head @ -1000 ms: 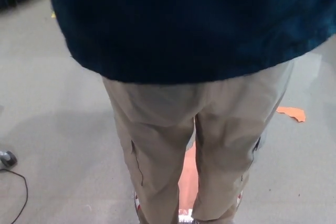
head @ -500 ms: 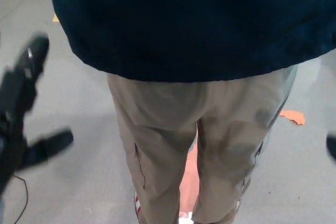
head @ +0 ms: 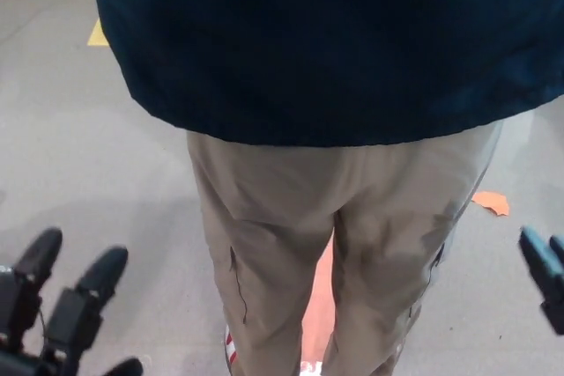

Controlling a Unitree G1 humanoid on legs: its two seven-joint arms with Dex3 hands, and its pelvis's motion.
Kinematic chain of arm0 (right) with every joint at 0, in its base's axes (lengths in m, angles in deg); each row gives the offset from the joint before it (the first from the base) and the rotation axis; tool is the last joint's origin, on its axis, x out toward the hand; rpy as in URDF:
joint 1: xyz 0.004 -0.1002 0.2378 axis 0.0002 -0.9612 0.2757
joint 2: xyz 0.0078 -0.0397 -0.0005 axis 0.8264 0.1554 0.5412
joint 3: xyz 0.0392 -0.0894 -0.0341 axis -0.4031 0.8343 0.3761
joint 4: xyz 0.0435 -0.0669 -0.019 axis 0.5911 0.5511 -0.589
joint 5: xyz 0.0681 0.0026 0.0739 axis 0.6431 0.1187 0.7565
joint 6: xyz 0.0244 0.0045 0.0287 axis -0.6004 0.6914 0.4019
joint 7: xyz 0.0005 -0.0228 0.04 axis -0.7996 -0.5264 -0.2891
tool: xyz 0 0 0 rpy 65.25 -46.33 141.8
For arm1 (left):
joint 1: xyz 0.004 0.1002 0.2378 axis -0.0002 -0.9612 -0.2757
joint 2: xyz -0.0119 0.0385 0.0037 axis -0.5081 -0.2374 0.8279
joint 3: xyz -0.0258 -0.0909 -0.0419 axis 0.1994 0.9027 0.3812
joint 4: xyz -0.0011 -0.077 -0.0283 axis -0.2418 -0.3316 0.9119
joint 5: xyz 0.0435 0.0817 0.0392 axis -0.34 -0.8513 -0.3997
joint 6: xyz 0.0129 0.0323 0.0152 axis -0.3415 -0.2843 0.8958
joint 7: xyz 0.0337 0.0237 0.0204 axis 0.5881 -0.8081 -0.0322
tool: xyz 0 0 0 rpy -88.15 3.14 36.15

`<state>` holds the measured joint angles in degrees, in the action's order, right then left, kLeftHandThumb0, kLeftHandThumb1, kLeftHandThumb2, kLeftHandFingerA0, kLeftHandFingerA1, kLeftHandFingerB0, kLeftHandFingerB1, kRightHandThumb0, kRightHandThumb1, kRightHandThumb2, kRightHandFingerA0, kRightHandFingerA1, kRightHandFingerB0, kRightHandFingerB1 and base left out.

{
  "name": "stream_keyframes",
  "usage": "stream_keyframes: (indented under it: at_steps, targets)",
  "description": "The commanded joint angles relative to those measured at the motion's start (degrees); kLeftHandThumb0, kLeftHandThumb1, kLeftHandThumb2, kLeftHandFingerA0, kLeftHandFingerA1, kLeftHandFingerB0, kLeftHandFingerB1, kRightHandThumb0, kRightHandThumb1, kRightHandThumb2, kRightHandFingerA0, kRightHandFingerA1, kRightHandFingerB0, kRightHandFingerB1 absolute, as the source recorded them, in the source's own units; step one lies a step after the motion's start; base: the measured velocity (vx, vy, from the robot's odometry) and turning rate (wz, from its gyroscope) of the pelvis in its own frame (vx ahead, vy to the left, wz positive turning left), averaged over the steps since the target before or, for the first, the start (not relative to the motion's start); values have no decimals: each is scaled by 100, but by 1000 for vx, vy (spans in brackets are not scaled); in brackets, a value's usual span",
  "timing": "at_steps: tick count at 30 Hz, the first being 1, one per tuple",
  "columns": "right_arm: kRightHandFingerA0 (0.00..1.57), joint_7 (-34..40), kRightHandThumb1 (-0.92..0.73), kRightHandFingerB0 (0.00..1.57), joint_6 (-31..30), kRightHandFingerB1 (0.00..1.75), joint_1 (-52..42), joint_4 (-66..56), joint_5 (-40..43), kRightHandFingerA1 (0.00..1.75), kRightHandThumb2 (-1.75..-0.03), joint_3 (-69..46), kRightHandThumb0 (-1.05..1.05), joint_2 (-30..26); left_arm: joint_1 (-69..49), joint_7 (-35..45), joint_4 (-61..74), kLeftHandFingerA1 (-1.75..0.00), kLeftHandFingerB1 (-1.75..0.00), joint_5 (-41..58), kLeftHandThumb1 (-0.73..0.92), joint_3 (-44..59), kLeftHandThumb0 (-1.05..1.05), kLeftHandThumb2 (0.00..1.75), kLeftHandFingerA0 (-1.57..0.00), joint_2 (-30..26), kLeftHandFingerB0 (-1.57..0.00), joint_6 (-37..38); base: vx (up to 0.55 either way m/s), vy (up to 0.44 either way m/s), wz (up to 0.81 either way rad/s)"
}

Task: A person hands a coat to the robot and the robot grabs it with both hands and holds it while the person wears the coat.

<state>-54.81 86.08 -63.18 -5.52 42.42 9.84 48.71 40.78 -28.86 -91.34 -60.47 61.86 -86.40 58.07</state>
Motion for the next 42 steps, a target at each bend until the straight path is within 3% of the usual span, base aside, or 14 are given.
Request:
stream_keyframes:
  at_steps: [1, 6, 12, 19, 20, 21, 22, 23, 32, 33, 35, 39, 40, 42]
  targets:
    - [0, 146, -71, 0, -299, 11, 362, 605, -621, 15, -105, 306, -86, -151, 864, -1465, -1429, -37, -29, -779, 85, -493, -80, 66, -29, -135, -30, 92, 0, 0, 0]
    - [0, -23, -70, 0, -899, 12, 1301, 933, -698, 17, -103, 377, -86, -205, 1839, -450, -1700, -33, -31, -453, 85, -519, -76, 66, -28, -267, -30, -110, 0, 0, 0]
    - [0, -292, -69, 0, -1419, 14, 1450, 885, -981, 19, -102, 508, -83, -428, 1900, 754, -1419, -31, -29, -219, 87, -597, -75, 67, -25, -126, -25, -732, 0, 0, 0]
    - [0, -1869, -50, 0, -2589, 30, 1664, 556, -1489, 33, -87, 797, -58, -891, 1893, 1983, -1275, -33, -32, -325, 85, -853, -71, 67, -34, 310, -34, -1629, 0, 0, 0]
    - [7, -2051, -66, 5, -2675, 30, 1709, 572, -1464, 33, -77, 851, -57, -936, 1892, 2021, -1334, -47, -46, -371, 75, -906, -79, 105, -31, 353, -30, -1691, 0, 0, 0]
    - [0, -2246, -57, 0, -2767, 46, 1775, 605, -1447, 47, -106, 919, -32, -968, 1919, 2038, -1493, -49, -45, -395, 75, -973, -77, 106, -34, 401, -29, -1717, 0, 0, 0]
    - [0, -2395, -57, 0, -2846, 46, 1834, 634, -1437, 47, -106, 978, -32, -987, 1955, 2040, -1657, -49, -45, -400, 75, -1029, -77, 106, -34, 438, -29, -1720, 0, 0, 0]
    - [0, -2491, -58, 0, -2900, 46, 1872, 648, -1424, 48, -107, 1019, -32, -1009, 1980, 2064, -1732, -34, -33, -403, 86, -1065, -70, 66, -38, 452, -37, -1736, 0, 0, 0]
    - [1, -3160, -59, 1, -3018, 47, 2134, 726, -1207, 47, -109, 1335, -32, -1355, 2370, 2224, -2412, -31, -31, -398, 92, -1428, -73, 69, -28, 404, -33, -1531, 0, 0, 0]
    - [14, -3190, -68, 14, -3042, 36, 2181, 727, -1190, 36, -77, 1368, -57, -1372, 2390, 2264, -2395, -31, -31, -382, 92, -1429, -73, 69, -28, 396, -33, -1588, 0, 0, 0]
    - [16, -3212, -73, 17, -3087, 29, 2204, 715, -1168, 29, -62, 1402, -52, -1403, 2414, 2301, -2407, -31, -31, -342, 92, -1446, -74, 68, -32, 381, -35, -1598, 0, 0, 0]
    - [16, -3246, -72, 19, -3196, 30, 2285, 675, -1138, 28, -62, 1496, -51, -1445, 2422, 2414, -2370, -31, -31, -269, 92, -1444, -75, 70, -31, 344, -32, -1671, 0, 0, 0]
    - [14, -3269, -65, 16, -3228, 37, 2336, 681, -1140, 36, -79, 1526, -55, -1446, 2423, 2419, -2363, -32, -30, -243, 92, -1432, -75, 69, -32, 334, -32, -1678, 0, 0, 0]
    - [14, -3347, -65, 17, -3311, 37, 2360, 623, -1143, 36, -79, 1579, -54, -1487, 2395, 2433, -2332, -32, -30, -212, 92, -1435, -76, 69, -32, 312, -32, -1667, 0, 0, 0]
